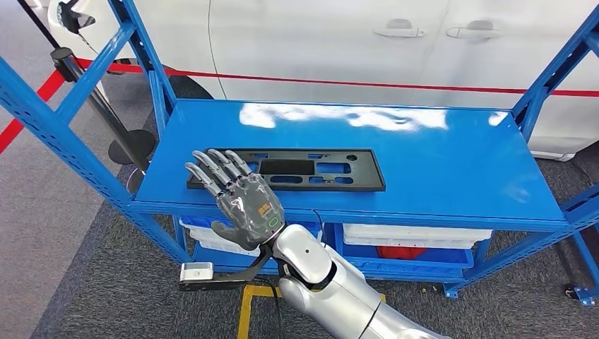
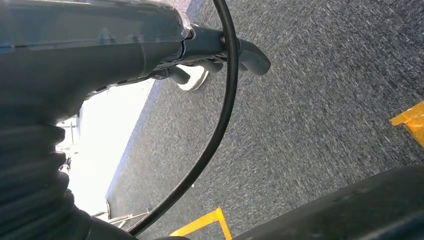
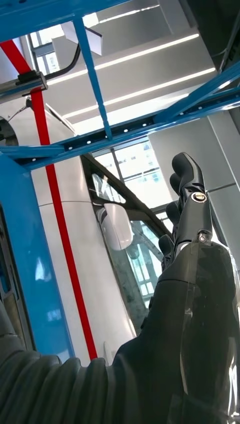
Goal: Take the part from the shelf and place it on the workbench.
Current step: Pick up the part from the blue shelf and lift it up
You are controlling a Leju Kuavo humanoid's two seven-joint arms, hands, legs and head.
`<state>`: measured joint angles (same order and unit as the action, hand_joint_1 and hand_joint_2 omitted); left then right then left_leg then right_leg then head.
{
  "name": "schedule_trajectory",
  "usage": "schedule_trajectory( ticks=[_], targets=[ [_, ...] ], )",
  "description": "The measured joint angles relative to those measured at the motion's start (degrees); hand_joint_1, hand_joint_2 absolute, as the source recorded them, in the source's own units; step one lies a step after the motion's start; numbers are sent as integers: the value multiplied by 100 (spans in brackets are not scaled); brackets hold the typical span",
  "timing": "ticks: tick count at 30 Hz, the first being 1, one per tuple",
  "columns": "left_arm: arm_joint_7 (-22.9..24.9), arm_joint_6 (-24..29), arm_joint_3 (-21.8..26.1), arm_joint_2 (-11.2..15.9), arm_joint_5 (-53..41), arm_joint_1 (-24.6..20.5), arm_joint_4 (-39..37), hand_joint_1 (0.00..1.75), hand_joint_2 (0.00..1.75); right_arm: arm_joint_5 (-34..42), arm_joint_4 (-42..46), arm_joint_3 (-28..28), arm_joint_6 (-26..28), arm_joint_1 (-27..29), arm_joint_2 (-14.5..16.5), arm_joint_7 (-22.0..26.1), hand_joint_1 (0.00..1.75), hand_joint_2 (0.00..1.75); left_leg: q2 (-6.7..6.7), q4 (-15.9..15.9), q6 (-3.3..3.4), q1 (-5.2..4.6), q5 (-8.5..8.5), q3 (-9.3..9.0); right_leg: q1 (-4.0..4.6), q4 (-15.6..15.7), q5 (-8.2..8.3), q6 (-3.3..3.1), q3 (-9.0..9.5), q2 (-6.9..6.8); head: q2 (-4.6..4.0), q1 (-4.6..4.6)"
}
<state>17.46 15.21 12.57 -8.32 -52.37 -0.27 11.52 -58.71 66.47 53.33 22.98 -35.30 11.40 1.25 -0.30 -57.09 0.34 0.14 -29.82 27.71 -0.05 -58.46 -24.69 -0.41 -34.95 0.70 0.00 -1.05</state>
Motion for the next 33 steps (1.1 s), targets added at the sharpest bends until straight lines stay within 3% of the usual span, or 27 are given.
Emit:
schedule_trajectory(
  ticks=[6, 15, 23, 33],
  targets=[
    [-2, -24, 2, -1, -140, -3, -5, 0, 175, -276, -139, 35, -89, -8, -17, -150, 0, 175, 0, 0, 0, 0, 0, 1, -1, 0, 0, 0, 1, 0, -1, -1],
    [20, -167, 2, 2, -502, -13, -5, 0, 175, -941, -2193, 18, 367, -289, 302, -667, 0, 175, -1, 0, 0, 0, 1, -2, 0, -1, 1, 0, 2, -2, 0, -1],
    [4, -277, 2, 6, -724, -21, -5, 0, 175, -2083, -3665, -36, 207, -740, 352, -1836, 0, 175, -1, 0, 0, -1, 0, -2, -1, 0, 1, 0, 1, -1, -1, 0],
    [7, -280, 15, 8, -785, -26, -5, 0, 175, -2122, -4284, -373, 297, -775, 198, -1905, 0, 175, 0, -1, 1, -2, -1, -2, -1, 1, 0, 0, 1, -1, -1, 0]
  ],
)
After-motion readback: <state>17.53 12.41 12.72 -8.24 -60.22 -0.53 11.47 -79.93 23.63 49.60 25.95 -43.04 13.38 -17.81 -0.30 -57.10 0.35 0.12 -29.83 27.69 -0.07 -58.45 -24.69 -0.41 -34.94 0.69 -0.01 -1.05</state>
